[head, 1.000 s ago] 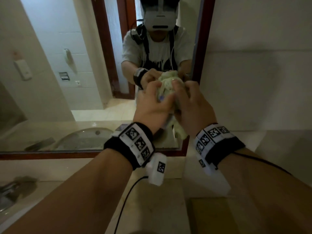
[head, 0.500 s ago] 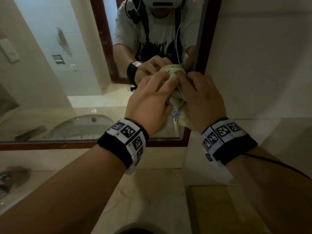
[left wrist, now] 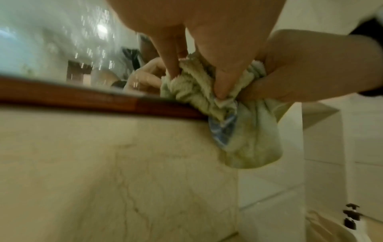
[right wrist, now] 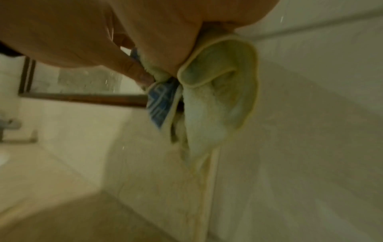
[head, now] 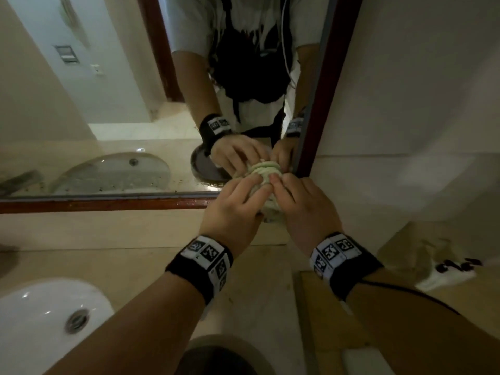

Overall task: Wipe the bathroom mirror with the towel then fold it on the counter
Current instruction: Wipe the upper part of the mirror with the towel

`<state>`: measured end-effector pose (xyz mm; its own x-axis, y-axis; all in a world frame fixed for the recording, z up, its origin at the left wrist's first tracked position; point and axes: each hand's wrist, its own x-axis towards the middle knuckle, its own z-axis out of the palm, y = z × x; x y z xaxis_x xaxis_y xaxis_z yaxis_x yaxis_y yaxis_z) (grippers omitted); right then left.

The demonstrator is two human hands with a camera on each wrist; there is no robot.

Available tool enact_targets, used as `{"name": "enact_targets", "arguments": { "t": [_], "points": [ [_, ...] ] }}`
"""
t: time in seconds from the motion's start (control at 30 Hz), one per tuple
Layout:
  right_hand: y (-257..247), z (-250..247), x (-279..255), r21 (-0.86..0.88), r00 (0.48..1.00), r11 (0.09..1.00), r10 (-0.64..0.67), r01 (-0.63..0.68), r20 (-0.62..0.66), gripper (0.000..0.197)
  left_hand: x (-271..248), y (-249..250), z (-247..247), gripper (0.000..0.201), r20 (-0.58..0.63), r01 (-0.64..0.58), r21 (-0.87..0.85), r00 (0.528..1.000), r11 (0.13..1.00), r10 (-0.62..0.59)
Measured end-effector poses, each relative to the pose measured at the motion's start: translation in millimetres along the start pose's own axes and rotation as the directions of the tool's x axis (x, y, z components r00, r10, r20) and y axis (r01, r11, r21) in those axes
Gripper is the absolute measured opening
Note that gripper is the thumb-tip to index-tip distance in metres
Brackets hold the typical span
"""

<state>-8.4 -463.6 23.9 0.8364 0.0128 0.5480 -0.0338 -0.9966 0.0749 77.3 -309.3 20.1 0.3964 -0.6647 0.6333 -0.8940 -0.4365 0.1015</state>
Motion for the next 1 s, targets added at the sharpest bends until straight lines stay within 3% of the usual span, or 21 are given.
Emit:
{"name": "enact_targets", "arguments": {
  "t": [0.17,0.27,0.33,0.4,0.47,0.57,0.63,0.7,0.8,0.9,1.0],
  "points": [
    [-6,1,-3,0.028,0.994,0.997,0.067,-0.070,0.088,0.050,-6,1,6,0.037,-0.008,0.033,-0.083,0.999,0.996,-0.033],
    [-11,-19,5,0.053,0.934,0.982,0.156,-0.182,0.323,0.047,1,14,-14,0.040,0.098,0.112,-0.152,0.990,0.982,-0.098],
    [-10,-31,17,0.093,0.841,0.959,0.187,-0.269,0.508,0.038,15,21,-32,0.043,0.313,0.257,-0.154,0.929,0.954,-0.199],
    [-9,-52,25,0.151,0.797,0.921,0.219,-0.360,0.563,0.028,26,28,-52,0.042,0.475,0.372,-0.137,0.838,0.918,-0.268],
    [-10,-75,21,0.163,0.808,0.879,0.319,-0.448,0.495,0.029,28,32,-70,0.036,0.482,0.428,-0.162,0.821,0.889,-0.307],
    [-12,-112,16,0.174,0.816,0.818,0.478,-0.548,0.323,0.038,30,37,-94,0.034,0.347,0.473,-0.228,0.856,0.851,-0.382],
    [-16,-136,23,0.406,0.818,0.713,0.531,-0.571,0.218,0.042,41,43,-115,0.036,0.210,0.485,-0.317,0.874,0.815,-0.439],
    [-18,-155,36,0.624,0.836,0.642,0.548,-0.446,0.034,0.038,63,49,-135,0.035,0.017,0.466,-0.387,0.866,0.795,-0.500],
    [-20,-165,61,0.653,0.900,0.717,0.419,-0.245,-0.122,0.039,96,48,-150,0.030,-0.138,0.449,-0.479,0.810,0.754,-0.570],
    [-19,-138,65,0.422,0.969,0.887,0.238,-0.190,-0.063,0.061,102,43,-131,0.025,-0.117,0.439,-0.418,0.842,0.795,-0.527],
    [-19,-104,50,0.314,0.981,0.932,0.193,-0.183,-0.003,0.077,90,40,-106,0.022,-0.080,0.452,-0.312,0.864,0.836,-0.497]
  ]
}}
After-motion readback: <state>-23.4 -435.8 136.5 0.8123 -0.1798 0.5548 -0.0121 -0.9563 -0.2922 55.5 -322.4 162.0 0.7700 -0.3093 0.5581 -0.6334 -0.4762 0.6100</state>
